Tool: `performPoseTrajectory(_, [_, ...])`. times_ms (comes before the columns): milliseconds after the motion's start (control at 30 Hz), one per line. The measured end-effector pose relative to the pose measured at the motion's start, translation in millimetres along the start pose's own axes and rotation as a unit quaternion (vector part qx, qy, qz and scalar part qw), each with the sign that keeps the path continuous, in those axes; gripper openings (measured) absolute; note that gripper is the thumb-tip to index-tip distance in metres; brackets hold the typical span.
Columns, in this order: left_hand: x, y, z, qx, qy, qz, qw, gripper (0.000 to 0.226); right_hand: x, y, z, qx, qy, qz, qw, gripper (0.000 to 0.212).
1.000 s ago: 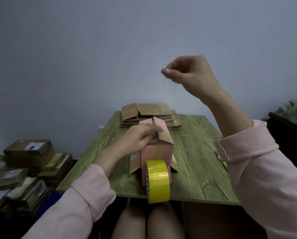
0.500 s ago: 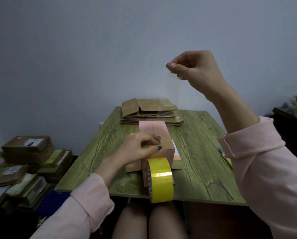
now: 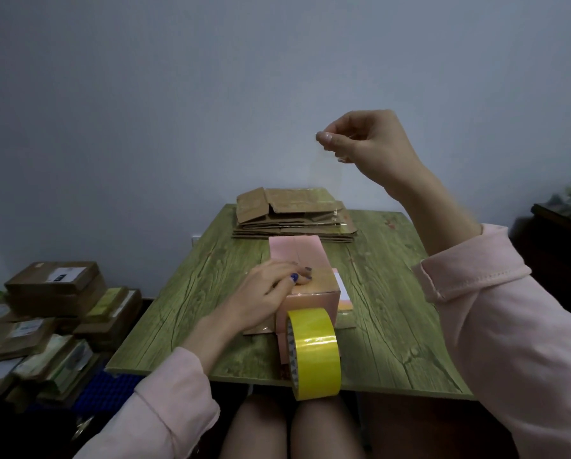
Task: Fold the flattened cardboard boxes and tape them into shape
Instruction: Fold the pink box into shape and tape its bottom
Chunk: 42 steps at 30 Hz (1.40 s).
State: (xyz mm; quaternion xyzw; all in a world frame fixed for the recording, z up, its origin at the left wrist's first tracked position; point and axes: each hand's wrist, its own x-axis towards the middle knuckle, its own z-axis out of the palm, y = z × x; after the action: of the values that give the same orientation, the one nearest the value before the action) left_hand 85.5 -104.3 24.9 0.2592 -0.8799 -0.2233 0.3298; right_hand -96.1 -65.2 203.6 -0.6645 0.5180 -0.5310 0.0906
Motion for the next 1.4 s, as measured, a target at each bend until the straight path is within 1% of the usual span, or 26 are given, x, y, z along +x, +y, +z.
performPoseTrajectory(67, [0, -1, -2, -0.055, -0.004, -0.013, 0.998, 0.056, 4, 4, 3, -0.008, -0.006, 0.008, 1.000, 0.012])
performPoseTrajectory(200, [-2, -2, 0, -0.127, 0.004, -0.036, 0.991, 0.061, 12, 14, 10, -0.020, -0.026, 0.023, 0.999, 0.011])
performPoseTrajectory(333, [-4, 0, 2, -0.129, 0.021, -0.032, 0.991, 0.084, 16, 28, 16, -0.032, -0.041, 0.044, 0.998, 0.011])
performPoseTrajectory(400, [-5, 3, 1, -0.129, 0.025, -0.030, 0.991, 0.088, 18, 36, 18, -0.034, -0.045, 0.052, 0.997, 0.011])
performPoseTrajectory(533, [-6, 5, 5, -0.142, 0.037, -0.035, 0.989, 0.081, 19, 54, 28, -0.052, -0.064, 0.076, 0.994, 0.011])
performPoseTrajectory(633, [-7, 1, 8, -0.145, 0.044, -0.034, 0.988, 0.085, 20, 69, 37, -0.062, -0.074, 0.090, 0.991, 0.012])
performPoseTrajectory(767, [-8, 1, 9, -0.148, 0.051, -0.027, 0.987, 0.078, 20, 81, 47, -0.065, -0.082, 0.102, 0.989, 0.011])
performPoseTrajectory(867, [-8, 1, 10, -0.146, 0.052, -0.029, 0.987, 0.079, 21, 88, 54, -0.064, -0.092, 0.112, 0.987, 0.012])
performPoseTrajectory(1000, [-7, -1, 11, -0.128, 0.052, -0.026, 0.990, 0.066, 20, 94, 57, -0.056, -0.093, 0.120, 0.987, 0.011])
performPoseTrajectory(1067, [-7, -2, 11, -0.119, 0.049, -0.022, 0.991, 0.061, 19, 95, 54, -0.042, -0.080, 0.117, 0.989, 0.011])
performPoseTrajectory(1233, [-7, -2, 11, -0.122, 0.043, -0.022, 0.991, 0.063, 12, 80, 37, 0.020, -0.029, 0.089, 0.995, 0.016])
performPoseTrajectory(1333, [-8, -4, 13, -0.138, 0.055, -0.012, 0.989, 0.063, 10, 58, 26, 0.044, -0.022, 0.070, 0.996, 0.015])
performPoseTrajectory(1400, [-8, -3, 14, -0.156, 0.062, -0.020, 0.986, 0.067, 9, 42, 18, 0.054, -0.027, 0.052, 0.997, 0.014])
